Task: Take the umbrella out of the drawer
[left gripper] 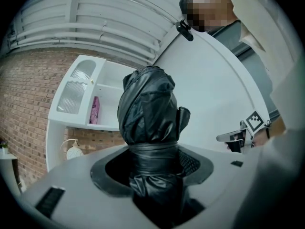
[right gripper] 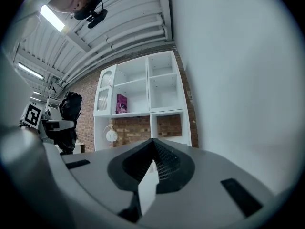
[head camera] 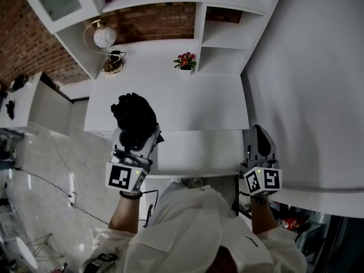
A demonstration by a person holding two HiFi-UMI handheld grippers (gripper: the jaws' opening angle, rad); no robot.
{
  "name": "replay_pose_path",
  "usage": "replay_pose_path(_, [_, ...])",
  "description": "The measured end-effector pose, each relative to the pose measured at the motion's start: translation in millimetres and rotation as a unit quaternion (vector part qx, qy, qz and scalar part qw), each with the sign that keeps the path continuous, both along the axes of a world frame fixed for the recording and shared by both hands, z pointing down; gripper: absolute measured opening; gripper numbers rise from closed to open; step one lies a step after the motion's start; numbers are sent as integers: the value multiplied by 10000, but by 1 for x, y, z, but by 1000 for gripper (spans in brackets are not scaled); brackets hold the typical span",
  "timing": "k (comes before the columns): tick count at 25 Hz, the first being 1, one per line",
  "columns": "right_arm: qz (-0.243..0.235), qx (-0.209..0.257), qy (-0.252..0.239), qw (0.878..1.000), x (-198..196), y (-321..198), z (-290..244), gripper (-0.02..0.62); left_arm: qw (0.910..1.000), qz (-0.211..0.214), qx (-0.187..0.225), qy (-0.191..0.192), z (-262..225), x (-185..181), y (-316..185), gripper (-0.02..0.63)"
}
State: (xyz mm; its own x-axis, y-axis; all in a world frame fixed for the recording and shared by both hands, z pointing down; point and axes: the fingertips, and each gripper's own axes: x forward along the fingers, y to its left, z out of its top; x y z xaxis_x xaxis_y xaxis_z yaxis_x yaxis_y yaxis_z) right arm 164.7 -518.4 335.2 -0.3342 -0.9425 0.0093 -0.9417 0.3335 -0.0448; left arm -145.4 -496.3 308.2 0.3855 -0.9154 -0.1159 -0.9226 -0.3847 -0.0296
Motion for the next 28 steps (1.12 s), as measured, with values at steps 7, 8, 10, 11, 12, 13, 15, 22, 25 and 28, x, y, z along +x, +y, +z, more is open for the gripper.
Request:
replay_pose_path(7, [-102, 104, 21, 9999, -3, 0, -5, 17, 10000, 6, -53, 39, 3, -1, 0, 272])
replay_pose_path(8, [-107, 97, 17, 9999, -3, 0, -5, 17, 10000, -1, -39, 31, 3, -1, 0, 272])
replay_pose_path(10, [-104, 84, 18, 9999, -2, 0, -4, 17, 10000, -16, -5, 20, 1, 0, 0, 272])
replay_pose_path(11, [-97, 82, 18, 9999, -1, 0, -4, 17, 10000, -28, 11, 17, 0, 0, 0, 272])
replay_pose_path(12, [-89, 86, 17, 9999, -1, 0, -3, 17, 10000, -41, 21, 11, 0, -1, 0, 272])
replay_pose_path(13, [-79, 90, 16, 9999, 0, 0, -3, 17, 10000, -52, 21, 1, 0, -1, 0, 272])
replay_pose_path(15, [-49, 93, 10, 9999, 1, 0, -3, 17, 10000, -59, 7, -17, 1, -1, 0, 272])
replay_pose_path(22, [-58, 80, 46, 9999, -1, 2, -3, 17, 10000, -36, -22, -23, 1, -1, 0, 272])
replay_pose_path(25, [-49, 56, 37, 10000, -2, 2, -2, 17, 10000, -27, -53, -14, 2, -1, 0, 272])
replay_pose_path(28, [-52, 40, 21, 10000, -3, 3, -1, 17, 10000, -17, -75, 10, 4, -1, 0, 272])
